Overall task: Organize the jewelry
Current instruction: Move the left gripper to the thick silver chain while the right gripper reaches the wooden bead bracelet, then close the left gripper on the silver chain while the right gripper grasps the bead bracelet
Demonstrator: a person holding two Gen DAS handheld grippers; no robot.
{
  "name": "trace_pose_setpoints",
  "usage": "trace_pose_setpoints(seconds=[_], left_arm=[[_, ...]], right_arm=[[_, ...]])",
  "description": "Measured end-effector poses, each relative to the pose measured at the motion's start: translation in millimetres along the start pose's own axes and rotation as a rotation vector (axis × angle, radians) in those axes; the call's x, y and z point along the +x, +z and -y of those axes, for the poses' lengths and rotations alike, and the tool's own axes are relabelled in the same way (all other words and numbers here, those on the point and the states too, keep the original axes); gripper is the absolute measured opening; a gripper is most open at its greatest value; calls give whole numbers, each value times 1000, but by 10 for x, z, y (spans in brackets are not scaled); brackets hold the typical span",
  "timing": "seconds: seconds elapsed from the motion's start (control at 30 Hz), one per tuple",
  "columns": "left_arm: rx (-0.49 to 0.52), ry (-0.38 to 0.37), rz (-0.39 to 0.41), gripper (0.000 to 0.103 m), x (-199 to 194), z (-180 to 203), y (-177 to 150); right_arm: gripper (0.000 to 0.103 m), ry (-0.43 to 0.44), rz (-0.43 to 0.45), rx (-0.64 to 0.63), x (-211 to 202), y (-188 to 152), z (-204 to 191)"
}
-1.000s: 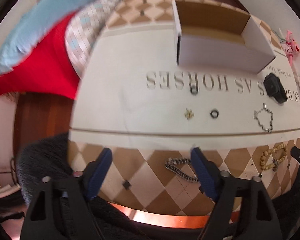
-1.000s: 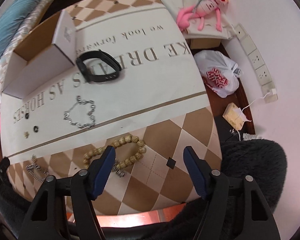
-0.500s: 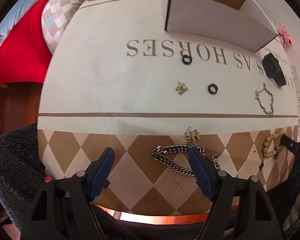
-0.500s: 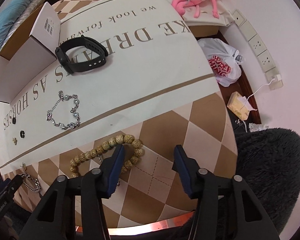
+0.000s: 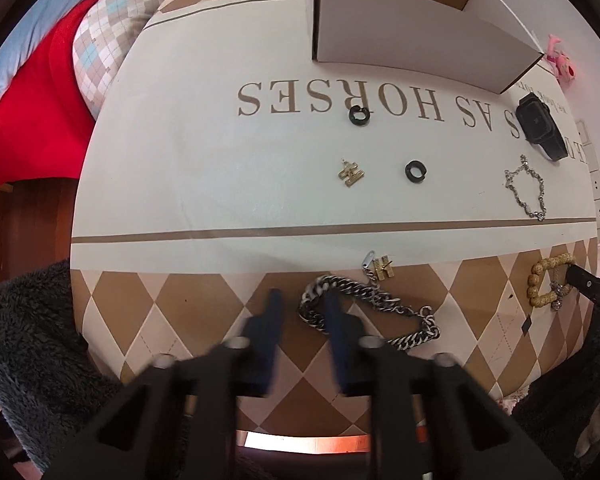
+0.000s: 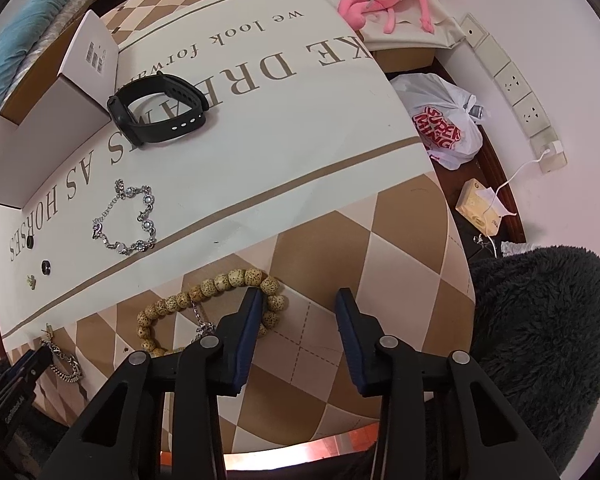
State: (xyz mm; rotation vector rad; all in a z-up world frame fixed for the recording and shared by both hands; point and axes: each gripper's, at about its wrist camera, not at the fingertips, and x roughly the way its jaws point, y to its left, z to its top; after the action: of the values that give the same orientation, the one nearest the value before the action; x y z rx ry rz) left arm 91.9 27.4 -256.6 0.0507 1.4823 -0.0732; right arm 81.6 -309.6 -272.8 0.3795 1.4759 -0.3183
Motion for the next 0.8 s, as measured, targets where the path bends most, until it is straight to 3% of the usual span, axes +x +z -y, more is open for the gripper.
trace_pose_setpoints(seconds=[0.03, 0.23, 0.47, 0.53, 0.6, 0.77, 0.8], left_arm=[[3, -2, 2, 6, 9, -1, -10], [0, -2, 30, 5, -58, 15, -10], [7, -20, 70, 4, -317, -7, -83], [5, -29, 80, 4, -392, 14, -92], [5, -40, 88, 2, -456, 28, -108], [8, -65, 114, 1, -653, 54, -68], [7, -67, 118, 1, -694, 133, 70]], right_arm=[[40, 1, 0, 3, 0, 3, 1], [42, 42, 4, 68, -2, 15, 112], [45, -20, 35, -30, 16, 31, -68], [40, -15, 40, -47, 6, 32, -106], [9, -18, 48, -82, -6, 22, -176], [9, 50, 46, -69, -55, -50, -231], [9, 80, 54, -61, -108, -72, -234]])
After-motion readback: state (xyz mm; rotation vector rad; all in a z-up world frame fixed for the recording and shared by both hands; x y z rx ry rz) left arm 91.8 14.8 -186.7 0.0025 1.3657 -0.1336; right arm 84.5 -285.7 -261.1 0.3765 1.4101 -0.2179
